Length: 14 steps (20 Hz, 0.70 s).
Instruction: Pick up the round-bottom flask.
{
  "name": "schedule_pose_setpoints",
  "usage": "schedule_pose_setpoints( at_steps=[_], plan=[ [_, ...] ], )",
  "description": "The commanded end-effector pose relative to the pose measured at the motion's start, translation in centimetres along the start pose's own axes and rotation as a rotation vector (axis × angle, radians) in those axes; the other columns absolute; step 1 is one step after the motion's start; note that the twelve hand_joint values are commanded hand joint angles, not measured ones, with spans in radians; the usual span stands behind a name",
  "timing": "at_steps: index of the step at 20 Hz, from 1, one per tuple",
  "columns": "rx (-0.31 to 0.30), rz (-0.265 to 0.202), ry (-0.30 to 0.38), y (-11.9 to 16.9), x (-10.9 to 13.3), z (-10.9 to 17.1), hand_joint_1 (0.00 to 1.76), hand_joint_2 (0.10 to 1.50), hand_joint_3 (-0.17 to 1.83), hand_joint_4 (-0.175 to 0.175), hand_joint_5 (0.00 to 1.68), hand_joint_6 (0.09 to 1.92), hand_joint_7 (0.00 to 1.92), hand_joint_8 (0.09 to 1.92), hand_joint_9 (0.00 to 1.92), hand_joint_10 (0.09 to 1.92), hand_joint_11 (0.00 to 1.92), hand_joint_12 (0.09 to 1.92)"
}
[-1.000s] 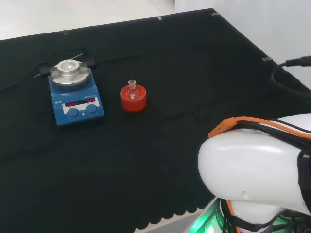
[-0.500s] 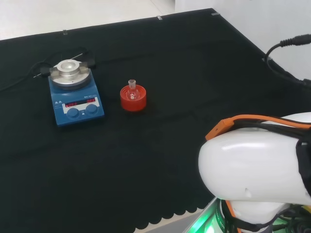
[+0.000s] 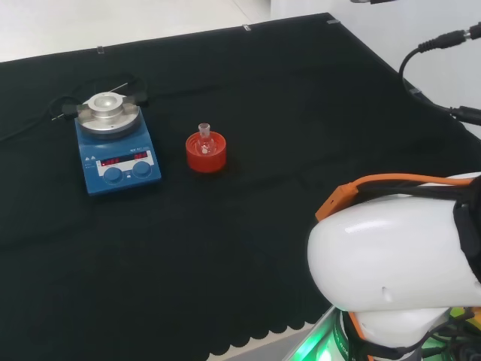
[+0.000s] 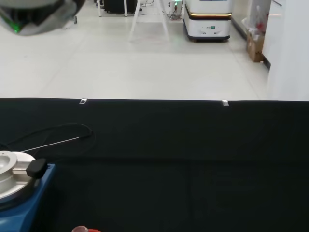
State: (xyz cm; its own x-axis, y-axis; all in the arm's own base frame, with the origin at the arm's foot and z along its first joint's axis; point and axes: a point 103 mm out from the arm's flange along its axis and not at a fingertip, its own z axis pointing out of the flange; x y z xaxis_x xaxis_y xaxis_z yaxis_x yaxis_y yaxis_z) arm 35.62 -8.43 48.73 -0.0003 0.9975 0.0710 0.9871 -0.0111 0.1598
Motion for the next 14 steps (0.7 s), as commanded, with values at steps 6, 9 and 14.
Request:
schedule_pose_setpoints(
  at_steps=[6,9,14],
  plan=[
    [-0.008,-0.023,0.030,2.8,2.1,2.4,0.79,0.46,0.82,-0.119,0.42,0.13,0.34,0.87,0.40,0.97,0.11,1.51],
    [-0.023,-0.028,0.052,3.4,2.6,2.7,0.82,0.45,0.82,-0.130,0.40,0.24,0.37,0.87,0.42,0.95,0.12,1.50],
    [-0.058,-0.028,0.058,4.7,3.8,2.7,0.83,0.44,0.83,-0.145,0.30,0.56,0.41,0.88,0.43,0.94,0.13,1.49]
  ],
)
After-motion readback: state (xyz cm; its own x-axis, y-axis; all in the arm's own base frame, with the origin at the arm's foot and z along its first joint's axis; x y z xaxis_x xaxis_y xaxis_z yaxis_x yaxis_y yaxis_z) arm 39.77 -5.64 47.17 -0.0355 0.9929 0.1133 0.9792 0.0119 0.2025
